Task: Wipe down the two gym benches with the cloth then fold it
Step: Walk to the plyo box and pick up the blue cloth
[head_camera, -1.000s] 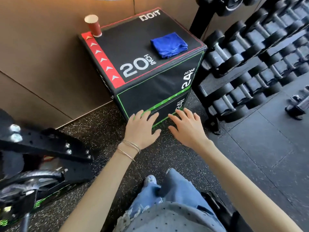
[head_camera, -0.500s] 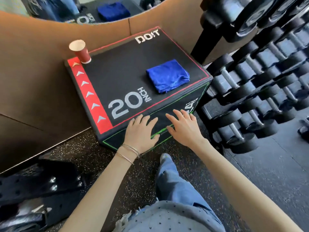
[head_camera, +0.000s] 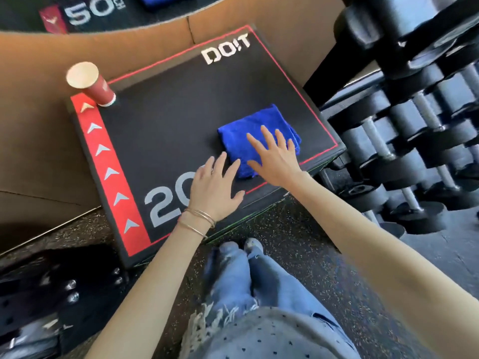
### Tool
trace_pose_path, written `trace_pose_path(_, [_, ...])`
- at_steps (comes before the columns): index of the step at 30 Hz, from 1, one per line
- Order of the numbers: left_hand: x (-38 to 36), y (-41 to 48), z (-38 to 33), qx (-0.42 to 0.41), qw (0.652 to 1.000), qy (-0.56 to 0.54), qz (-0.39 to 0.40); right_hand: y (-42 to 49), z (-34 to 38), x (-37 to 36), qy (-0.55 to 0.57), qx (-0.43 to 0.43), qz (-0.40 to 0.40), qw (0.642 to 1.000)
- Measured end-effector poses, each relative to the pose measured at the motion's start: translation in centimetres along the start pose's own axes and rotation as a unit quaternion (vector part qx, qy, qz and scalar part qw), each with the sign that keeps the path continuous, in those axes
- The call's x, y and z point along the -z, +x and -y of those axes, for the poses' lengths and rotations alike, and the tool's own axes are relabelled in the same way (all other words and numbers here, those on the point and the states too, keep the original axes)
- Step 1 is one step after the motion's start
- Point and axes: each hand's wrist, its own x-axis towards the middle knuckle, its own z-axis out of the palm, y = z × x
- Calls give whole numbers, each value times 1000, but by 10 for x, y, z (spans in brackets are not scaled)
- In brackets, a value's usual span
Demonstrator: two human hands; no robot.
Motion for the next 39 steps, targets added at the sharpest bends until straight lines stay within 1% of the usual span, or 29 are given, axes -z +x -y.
trace_pose_path(3, [1,19,9,6,1000,1,4,39,-1,-5,6,-20,32,999])
trace_pose_path(5, [3,30,14,-5,1000,6,5,54,0,-12,-18,-26,46,998])
trace_pose_path(8, [4,45,22,-24,1000,6,-1,59,-2,-22,-47,-25,36,998])
trace_pose_path(12, [4,59,32,-43,999,10,13,49,1,-25,-36,-41,15,998])
trace_pose_path(17, [5,68,52,-86,995,22,36,13,16,-42,-21,-67,-47,996])
trace_pose_path(20, [6,70,63,-104,993,25,46,20,16,-41,-32,-81,-26,996])
trace_pose_path(23, [6,73,74,-118,992,18,39,38,16,-36,-48,-87,-9,995])
trace_pose_path(25, [4,77,79,-128,991,18,36,39,17,-33,-58,-93,-35,993])
trace_pose_path(28, [2,77,78,-151,987,29,56,29,28,-35,-89,-118,-115,982])
trace_pose_path(31, [3,77,78,-176,982,31,56,17,42,-42,-117,-134,-162,971])
trace_pose_path(35, [8,78,78,-222,972,42,60,9,39,-41,-140,-111,-189,966])
trace_pose_path(39, [12,82,68,-284,954,71,58,-19,34,-44,-156,-113,-201,961])
